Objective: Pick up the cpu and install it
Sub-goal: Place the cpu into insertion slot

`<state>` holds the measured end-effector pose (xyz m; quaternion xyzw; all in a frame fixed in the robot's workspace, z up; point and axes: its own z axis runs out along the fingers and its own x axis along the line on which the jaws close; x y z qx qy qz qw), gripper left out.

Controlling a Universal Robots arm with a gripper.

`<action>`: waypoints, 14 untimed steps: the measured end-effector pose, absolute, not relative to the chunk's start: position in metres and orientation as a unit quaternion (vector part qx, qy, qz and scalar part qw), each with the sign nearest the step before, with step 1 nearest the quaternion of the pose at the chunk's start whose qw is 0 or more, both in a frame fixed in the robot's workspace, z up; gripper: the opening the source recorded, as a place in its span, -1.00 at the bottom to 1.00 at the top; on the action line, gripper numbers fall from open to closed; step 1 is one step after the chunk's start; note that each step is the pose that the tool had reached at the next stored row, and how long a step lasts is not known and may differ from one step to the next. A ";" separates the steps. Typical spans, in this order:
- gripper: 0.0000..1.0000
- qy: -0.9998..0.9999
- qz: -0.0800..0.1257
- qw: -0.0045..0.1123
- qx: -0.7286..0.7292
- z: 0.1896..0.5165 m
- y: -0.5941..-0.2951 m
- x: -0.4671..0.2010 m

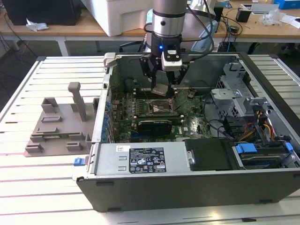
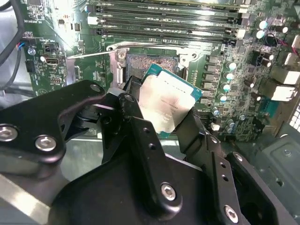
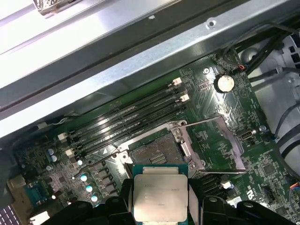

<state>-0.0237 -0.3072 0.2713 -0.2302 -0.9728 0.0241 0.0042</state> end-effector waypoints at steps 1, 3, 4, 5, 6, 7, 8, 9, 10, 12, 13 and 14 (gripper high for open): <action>0.09 -0.972 0.024 0.004 -0.233 0.271 -0.307 -0.024; 0.09 -0.970 0.024 0.004 -0.242 0.271 -0.307 -0.024; 0.09 -0.969 0.024 0.005 -0.246 0.271 -0.307 -0.024; 0.09 -0.968 0.024 0.005 -0.249 0.271 -0.307 -0.024; 0.09 -0.967 0.024 0.005 -0.252 0.271 -0.307 -0.024; 0.09 -0.966 0.024 0.005 -0.258 0.271 -0.307 -0.024; 0.09 -0.965 0.024 0.005 -0.262 0.271 -0.307 -0.024; 0.09 -0.964 0.024 0.005 -0.266 0.271 -0.307 -0.024; 0.09 -0.963 0.024 0.005 -0.270 0.270 -0.307 -0.024; 0.09 -0.960 0.024 0.005 -0.277 0.270 -0.307 -0.024; 0.09 -0.960 0.024 0.005 -0.279 0.270 -0.307 -0.024; 0.09 -0.959 0.024 0.005 -0.281 0.270 -0.307 -0.024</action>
